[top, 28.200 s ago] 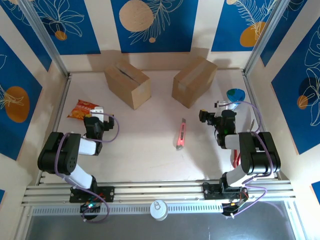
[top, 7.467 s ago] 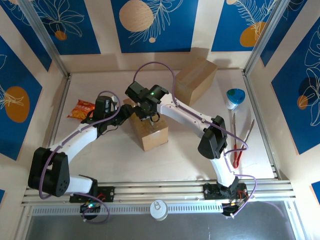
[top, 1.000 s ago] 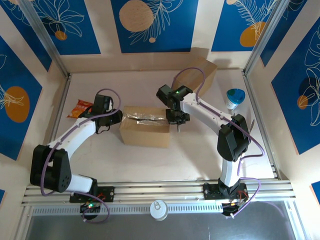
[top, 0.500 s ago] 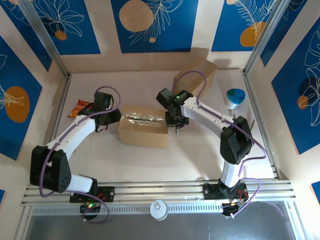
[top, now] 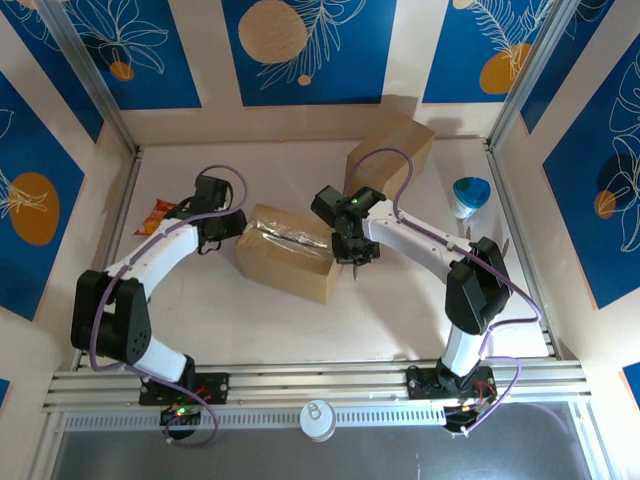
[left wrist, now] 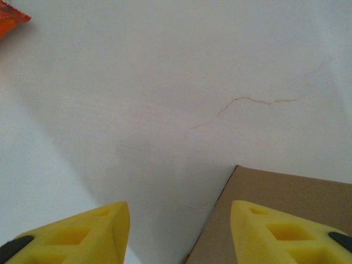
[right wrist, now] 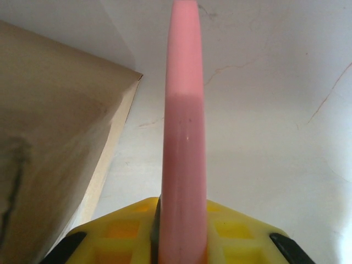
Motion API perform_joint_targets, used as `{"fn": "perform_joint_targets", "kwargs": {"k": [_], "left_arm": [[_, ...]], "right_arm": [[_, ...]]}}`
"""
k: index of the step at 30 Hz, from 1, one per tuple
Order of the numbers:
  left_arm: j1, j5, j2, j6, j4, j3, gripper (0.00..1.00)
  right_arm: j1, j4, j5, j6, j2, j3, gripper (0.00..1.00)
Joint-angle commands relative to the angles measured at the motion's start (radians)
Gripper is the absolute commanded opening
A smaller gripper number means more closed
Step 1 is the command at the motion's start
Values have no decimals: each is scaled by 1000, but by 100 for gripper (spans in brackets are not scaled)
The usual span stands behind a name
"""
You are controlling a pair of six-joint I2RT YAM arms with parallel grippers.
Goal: Unpack the express box
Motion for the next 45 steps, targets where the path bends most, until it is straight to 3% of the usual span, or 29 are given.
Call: {"fn": "perform_joint_targets", "kwargs": {"k": [1,7,15,26,33,39,45], "left_arm": [[-34,55,1,22,4,55,58],[-1,-46,-26,24,-67,102,77],[16,-98,-120,-22,-89,82,85],[16,-27,-223,-6,-114,2,88],[6,270,-312,-7,153,-113,93],[-16,250,-343,41,233,-164,100],[-41,228,-272,99,303,-192,100]], "right_arm": [[19,88,-70,6,-25,-3,0],[-14,92,-66,4,-49,-34,0],[-39,113,-78,-8,-77,-72,0],[-71,138,-117,-49,-67,-27,0],[-88,127,-100,-46,-128,-63,0],[-109,146,-115,-29,-197,-144,0],[-113,142,-115,-24,-217,-163,0]]}}
